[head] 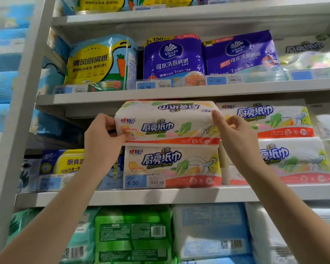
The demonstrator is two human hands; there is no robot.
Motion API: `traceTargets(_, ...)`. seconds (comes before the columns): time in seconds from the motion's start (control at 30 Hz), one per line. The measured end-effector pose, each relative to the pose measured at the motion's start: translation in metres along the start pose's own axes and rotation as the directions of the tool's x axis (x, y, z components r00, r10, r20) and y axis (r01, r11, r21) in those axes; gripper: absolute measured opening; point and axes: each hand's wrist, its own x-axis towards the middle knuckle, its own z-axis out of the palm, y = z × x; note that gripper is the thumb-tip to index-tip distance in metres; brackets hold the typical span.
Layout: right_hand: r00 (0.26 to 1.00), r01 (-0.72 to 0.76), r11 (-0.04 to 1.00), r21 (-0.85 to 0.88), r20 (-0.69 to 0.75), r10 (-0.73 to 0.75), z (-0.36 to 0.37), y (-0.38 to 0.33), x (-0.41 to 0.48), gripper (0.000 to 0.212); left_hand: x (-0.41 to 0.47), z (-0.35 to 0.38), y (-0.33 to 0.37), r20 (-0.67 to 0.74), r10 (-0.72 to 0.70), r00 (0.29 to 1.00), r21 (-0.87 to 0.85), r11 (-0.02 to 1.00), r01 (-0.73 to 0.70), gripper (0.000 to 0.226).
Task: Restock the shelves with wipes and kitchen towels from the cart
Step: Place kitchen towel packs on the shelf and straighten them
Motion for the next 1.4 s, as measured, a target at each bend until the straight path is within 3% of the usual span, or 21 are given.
traceTargets(0.27,0.999,0.033,0.996,-0.079,-0.015,-0.034,0.000,-0.009,-0.002,0.042,-0.020,-0.003,-0.017,-0.023,0.096,0.995,-0.048,0.994,-0.097,0.034)
traceTargets(0.4,1.000,0.028,0.999,-0.017,0.007,-0.028,0.008,-0.007,-0.003,0.037,-0.021,-0.005,-0.014,-0.028,-0.004,1.000,-0.215,0.977,-0.002,0.017)
traceTargets(0.57,0.998,0.052,0.998,0.027,-0.019,-0.052,0.012,-0.009,0.004,0.035,-0.005,-0.002,-0.004,-0.015,-0.130,0.991,-0.258,0.958,0.122,0.013)
traceTargets(0.77,0.992,0.121,0.991,0.054,-0.033,-0.120,0.016,0.000,-0.001,0.029,-0.002,0.002,-0.006,0.109,-0.132,0.985,-0.258,0.953,0.156,0.042)
traceTargets(0.87,0.992,0.128,0.983,0.133,-0.041,-0.123,0.018,0.000,-0.005,0.027,0.009,-0.003,-0.001,0.124,-0.106,0.987,-0.201,0.971,0.129,0.044)
traceTargets(1.03,0.997,0.077,0.888,0.453,-0.025,-0.073,0.027,-0.002,-0.018,0.018,0.020,-0.016,0.006,0.146,-0.091,0.985,-0.097,0.990,0.106,0.047)
traceTargets(1.13,0.998,0.064,0.820,0.569,-0.023,-0.062,0.035,-0.012,-0.022,0.017,0.018,-0.030,0.006,0.140,-0.110,0.984,-0.104,0.987,0.125,0.062)
traceTargets(1.23,0.998,0.055,0.724,0.688,-0.013,-0.064,0.040,-0.029,-0.022,0.017,0.010,-0.047,0.008,0.242,-0.157,0.957,-0.171,0.964,0.202,0.061)
traceTargets(1.3,0.997,0.042,0.686,0.727,0.010,-0.072,0.044,-0.040,-0.019,0.024,0.003,-0.054,0.008,0.289,-0.237,0.927,-0.221,0.926,0.306,0.070)
traceTargets(1.4,0.997,-0.004,0.678,0.735,0.052,-0.050,0.049,-0.061,-0.018,0.066,-0.007,-0.062,0.006,0.257,-0.290,0.922,-0.262,0.897,0.355,0.069)
